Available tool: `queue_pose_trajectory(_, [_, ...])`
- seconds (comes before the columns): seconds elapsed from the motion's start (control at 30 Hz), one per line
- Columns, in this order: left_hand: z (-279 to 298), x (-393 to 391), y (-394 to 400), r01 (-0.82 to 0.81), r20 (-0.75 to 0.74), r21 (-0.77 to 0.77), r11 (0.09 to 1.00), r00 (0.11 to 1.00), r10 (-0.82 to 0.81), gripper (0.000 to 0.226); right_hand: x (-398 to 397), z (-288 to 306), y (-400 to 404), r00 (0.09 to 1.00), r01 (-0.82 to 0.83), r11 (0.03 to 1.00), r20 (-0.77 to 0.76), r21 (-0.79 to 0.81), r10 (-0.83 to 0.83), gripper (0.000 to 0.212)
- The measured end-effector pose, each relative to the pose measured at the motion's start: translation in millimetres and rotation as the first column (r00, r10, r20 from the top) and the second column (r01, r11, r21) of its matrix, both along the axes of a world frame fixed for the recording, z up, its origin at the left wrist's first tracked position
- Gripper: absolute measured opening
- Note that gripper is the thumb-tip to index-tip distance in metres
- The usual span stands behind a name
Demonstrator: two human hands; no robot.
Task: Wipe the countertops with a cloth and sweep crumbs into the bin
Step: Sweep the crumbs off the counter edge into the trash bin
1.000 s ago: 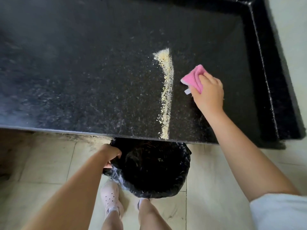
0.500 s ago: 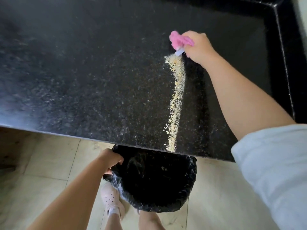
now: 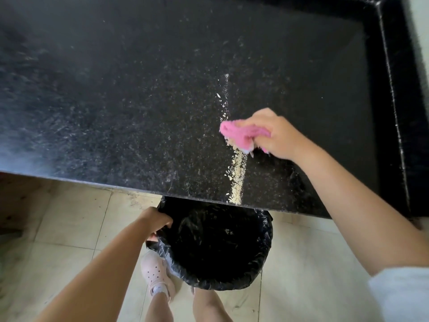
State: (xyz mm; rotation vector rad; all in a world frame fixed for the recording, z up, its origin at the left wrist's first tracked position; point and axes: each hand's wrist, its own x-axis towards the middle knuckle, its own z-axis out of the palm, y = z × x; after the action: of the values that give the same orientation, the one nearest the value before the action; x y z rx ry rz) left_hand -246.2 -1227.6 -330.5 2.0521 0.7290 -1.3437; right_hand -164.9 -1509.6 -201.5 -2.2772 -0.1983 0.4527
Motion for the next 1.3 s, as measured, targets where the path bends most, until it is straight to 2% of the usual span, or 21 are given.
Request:
queue_pose_trajectory(0.07, [-1,0,0,-0.002,-0.001,-0.010,1.000,1.000,0.002,0.015,-25,-3,4,0.998,-0.047,0.998,-0.043,0.042,0.048,0.059])
queue_pose_trajectory(0.13, [0,0,-1,0.002,0.006,-0.016,1.000,1.000,-0.002,0.013,-41,-1,6,0.999,-0.045,0.993,-0.021,0.106,0.047,0.059])
queue_pose_trajectory(0.2, [1,-1,-2,-0.004,0.007,-0.030,1.000,1.000,0.004,0.010,-37,10,6,0.998,0.003,0.987,0.061,0.162,-0.013,0.054])
queue_pose_trajectory(0.27, [3,-2,-4,-0.017,0.001,-0.039,0.999,1.000,0.017,0.007,-11,22,6,0.979,0.112,0.977,0.150,0.184,-0.140,0.049])
queue_pose_trajectory(0.37, [9,-3,-6,-0.029,-0.007,-0.041,0.999,1.000,0.029,0.005,47,29,7,0.939,0.214,0.973,0.257,0.086,-0.229,0.035])
queue_pose_trajectory(0.5, [12,-5,-5,-0.028,-0.008,-0.038,0.999,1.000,0.027,0.006,111,10,11,0.951,0.259,0.963,0.191,-0.070,-0.242,0.035])
queue_pose_trajectory(0.67, [15,-6,-3,-0.038,-0.013,-0.033,0.999,0.999,0.038,0.007,124,-5,18,0.954,0.255,0.951,0.204,-0.176,-0.218,0.034])
queue_pose_trajectory(0.73, [17,-5,-5,-0.036,-0.009,-0.027,0.999,0.999,0.036,0.012,110,-3,20,0.974,0.166,0.968,0.186,-0.186,-0.132,0.037])
queue_pose_trajectory(0.83, [20,-4,-7,-0.023,0.004,-0.013,1.000,1.000,0.023,0.013,70,5,24,0.995,-0.047,0.980,0.079,-0.194,0.064,0.041])
queue_pose_trajectory(0.9, [19,-1,-8,-0.011,0.004,-0.012,1.000,1.000,0.011,0.012,39,13,23,0.980,-0.199,0.968,-0.019,-0.153,0.198,0.045])
queue_pose_trajectory(0.97, [16,1,-8,0.000,0.004,-0.013,1.000,1.000,0.000,0.007,16,21,15,0.958,-0.282,0.953,-0.089,-0.114,0.273,0.045])
queue_pose_trajectory(1.0, [14,2,-8,-0.004,0.008,-0.018,1.000,1.000,0.004,0.005,11,26,6,0.968,-0.245,0.965,-0.079,-0.092,0.239,0.045])
queue_pose_trajectory(1.07, [9,5,-7,-0.013,0.007,-0.028,1.000,1.000,0.013,0.008,19,35,-15,0.998,-0.030,0.999,0.050,-0.044,0.033,0.042])
queue_pose_trajectory(1.13, [7,7,-8,-0.008,0.001,-0.029,1.000,1.000,0.008,0.010,41,33,-47,0.949,0.234,0.967,0.241,-0.102,-0.204,0.037])
queue_pose_trajectory(1.2, [6,8,-9,0.004,-0.007,-0.022,1.000,1.000,-0.005,0.009,67,22,-80,0.820,0.532,0.809,0.390,-0.249,-0.419,0.038])
queue_pose_trajectory(1.27, [4,10,-9,0.013,-0.010,-0.010,1.000,1.000,-0.013,0.009,86,10,-100,0.655,0.753,0.596,0.392,-0.278,-0.645,0.038])
queue_pose_trajectory(1.3, [4,11,-10,0.020,-0.010,-0.002,1.000,1.000,-0.020,0.009,92,5,-104,0.602,0.798,0.512,0.362,-0.319,-0.712,0.037])
